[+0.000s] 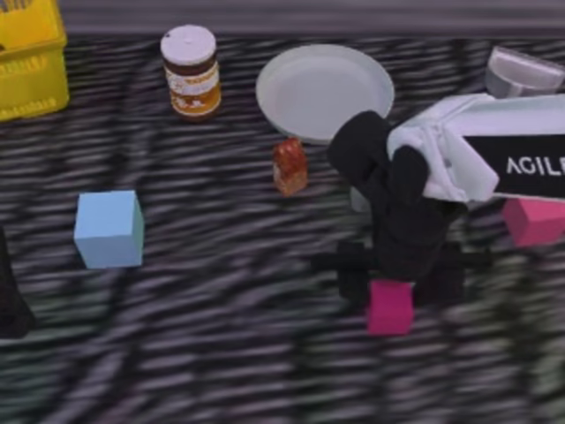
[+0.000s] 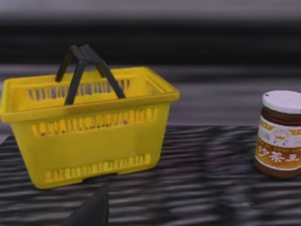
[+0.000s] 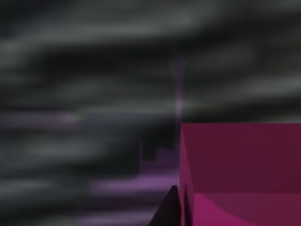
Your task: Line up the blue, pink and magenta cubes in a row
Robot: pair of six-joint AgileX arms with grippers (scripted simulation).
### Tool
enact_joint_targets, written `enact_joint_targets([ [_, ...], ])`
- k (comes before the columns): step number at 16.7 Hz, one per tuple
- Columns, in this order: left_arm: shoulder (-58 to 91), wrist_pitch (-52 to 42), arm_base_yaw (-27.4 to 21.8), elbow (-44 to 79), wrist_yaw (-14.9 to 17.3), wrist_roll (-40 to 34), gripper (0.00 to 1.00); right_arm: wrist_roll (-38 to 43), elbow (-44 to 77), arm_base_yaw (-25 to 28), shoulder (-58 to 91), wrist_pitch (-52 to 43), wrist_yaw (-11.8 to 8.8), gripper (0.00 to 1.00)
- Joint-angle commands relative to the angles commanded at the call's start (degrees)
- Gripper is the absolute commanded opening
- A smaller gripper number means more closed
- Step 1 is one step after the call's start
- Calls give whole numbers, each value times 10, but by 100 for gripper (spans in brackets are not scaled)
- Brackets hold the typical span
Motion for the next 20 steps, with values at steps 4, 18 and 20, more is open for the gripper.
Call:
enact_joint_targets([
  [4, 0, 0, 0, 0, 0, 0, 100, 0, 0, 0, 0, 0, 0, 100],
  [18, 0, 0, 0, 0, 0, 0, 100, 1, 55, 3, -31, -91, 0, 100],
  [20, 0, 0, 0, 0, 0, 0, 100, 0, 78, 5, -47, -130, 0, 100],
])
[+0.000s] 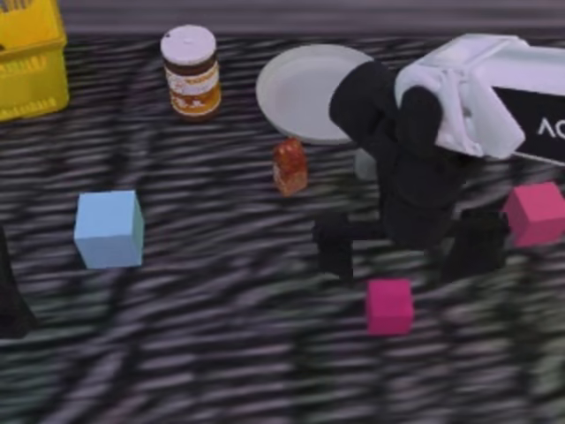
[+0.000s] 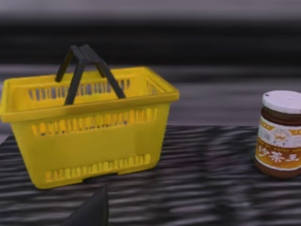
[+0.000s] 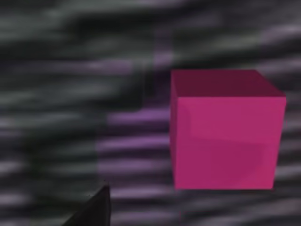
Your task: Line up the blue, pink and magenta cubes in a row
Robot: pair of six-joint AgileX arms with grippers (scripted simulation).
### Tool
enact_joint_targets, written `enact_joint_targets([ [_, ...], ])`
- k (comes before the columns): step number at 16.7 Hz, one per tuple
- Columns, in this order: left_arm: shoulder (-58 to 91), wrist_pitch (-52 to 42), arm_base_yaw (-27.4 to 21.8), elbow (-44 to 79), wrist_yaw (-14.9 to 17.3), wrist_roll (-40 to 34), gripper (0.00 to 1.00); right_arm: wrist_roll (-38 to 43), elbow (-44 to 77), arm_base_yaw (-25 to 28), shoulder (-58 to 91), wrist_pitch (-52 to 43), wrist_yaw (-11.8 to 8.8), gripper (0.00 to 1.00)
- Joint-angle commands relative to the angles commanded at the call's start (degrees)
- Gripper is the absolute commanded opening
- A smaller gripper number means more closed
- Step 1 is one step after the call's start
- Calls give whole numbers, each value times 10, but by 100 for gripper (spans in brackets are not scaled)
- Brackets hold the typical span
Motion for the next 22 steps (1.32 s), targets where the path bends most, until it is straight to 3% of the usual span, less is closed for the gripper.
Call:
enact_joint_targets([
  [8, 0, 0, 0, 0, 0, 0, 100, -22, 21, -20, 1, -18, 0, 100],
  [11, 0, 0, 0, 0, 0, 0, 100, -92, 52, -77, 27, -29, -1, 100],
  [18, 0, 0, 0, 0, 0, 0, 100, -345, 134, -263, 96, -60, -4, 100],
  [22, 0, 0, 0, 0, 0, 0, 100, -407, 159, -319, 109, -63, -6, 100],
])
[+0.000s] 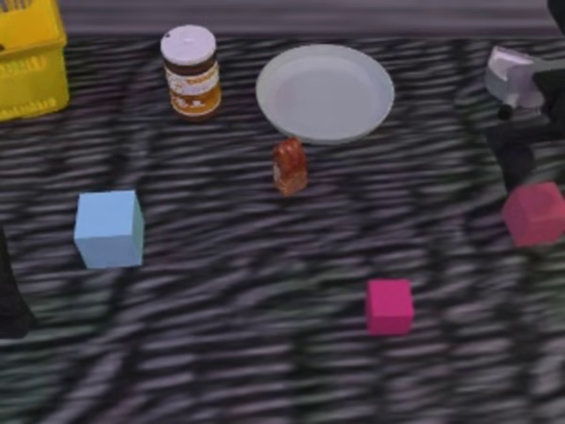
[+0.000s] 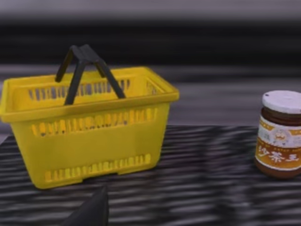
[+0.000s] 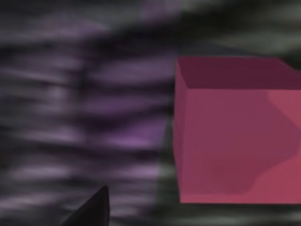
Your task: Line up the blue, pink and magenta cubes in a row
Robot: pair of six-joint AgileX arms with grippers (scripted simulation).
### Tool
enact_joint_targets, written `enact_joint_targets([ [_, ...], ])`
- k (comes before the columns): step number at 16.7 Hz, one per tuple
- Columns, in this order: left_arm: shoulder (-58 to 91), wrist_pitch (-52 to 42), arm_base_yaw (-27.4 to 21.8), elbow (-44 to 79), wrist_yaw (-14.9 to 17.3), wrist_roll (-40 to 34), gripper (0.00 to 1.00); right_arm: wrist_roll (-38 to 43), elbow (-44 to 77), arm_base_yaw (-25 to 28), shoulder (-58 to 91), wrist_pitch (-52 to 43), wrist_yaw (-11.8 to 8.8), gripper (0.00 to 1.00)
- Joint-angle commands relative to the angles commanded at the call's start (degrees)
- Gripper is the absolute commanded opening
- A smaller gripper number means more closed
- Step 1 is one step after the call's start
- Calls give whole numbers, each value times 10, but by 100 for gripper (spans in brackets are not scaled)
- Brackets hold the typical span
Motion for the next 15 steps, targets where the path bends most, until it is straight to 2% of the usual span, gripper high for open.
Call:
enact_joint_targets([
  [6, 0, 0, 0, 0, 0, 0, 100, 0, -9, 1, 1, 10, 0, 100],
  [12, 0, 0, 0, 0, 0, 0, 100, 1, -89, 0, 49, 144, 0, 100],
  [15, 0, 0, 0, 0, 0, 0, 100, 1, -111, 0, 64, 175, 1, 100],
])
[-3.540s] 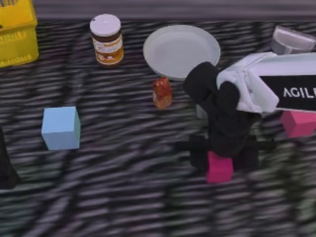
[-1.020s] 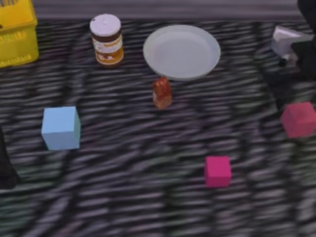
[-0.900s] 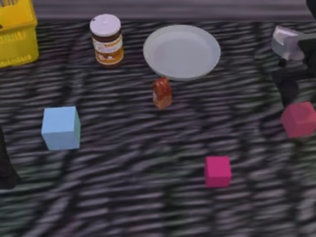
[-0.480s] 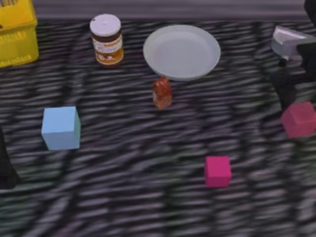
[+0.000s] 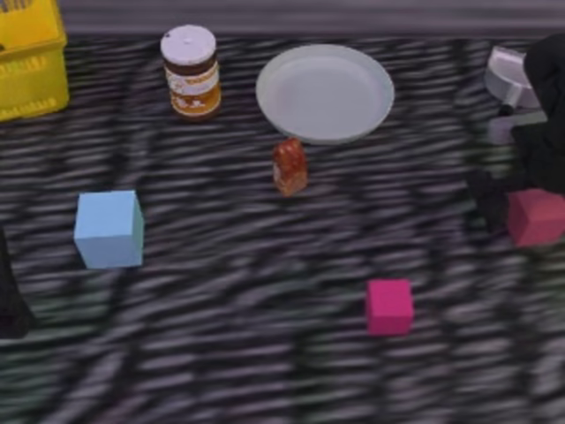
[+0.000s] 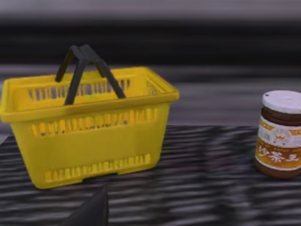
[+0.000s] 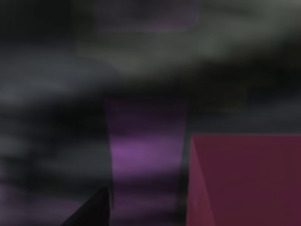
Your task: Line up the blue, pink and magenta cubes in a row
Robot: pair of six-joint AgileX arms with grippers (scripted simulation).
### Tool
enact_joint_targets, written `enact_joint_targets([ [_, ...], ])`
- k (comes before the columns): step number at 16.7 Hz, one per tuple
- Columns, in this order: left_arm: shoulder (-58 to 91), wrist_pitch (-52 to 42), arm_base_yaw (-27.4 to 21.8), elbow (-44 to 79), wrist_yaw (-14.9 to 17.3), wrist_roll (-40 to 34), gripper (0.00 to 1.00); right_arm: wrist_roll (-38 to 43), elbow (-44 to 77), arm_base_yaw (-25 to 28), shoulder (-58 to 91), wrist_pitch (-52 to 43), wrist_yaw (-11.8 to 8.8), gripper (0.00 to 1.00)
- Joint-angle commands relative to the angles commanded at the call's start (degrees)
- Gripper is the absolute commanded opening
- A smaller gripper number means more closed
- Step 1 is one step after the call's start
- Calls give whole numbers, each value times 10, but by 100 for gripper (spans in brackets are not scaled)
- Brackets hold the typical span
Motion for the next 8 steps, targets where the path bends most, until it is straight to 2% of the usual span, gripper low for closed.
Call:
enact_joint_targets([
  [3, 0, 0, 0, 0, 0, 0, 100, 0, 0, 0, 0, 0, 0, 100],
  [8, 0, 0, 0, 0, 0, 0, 100, 0, 0, 0, 0, 0, 0, 62],
])
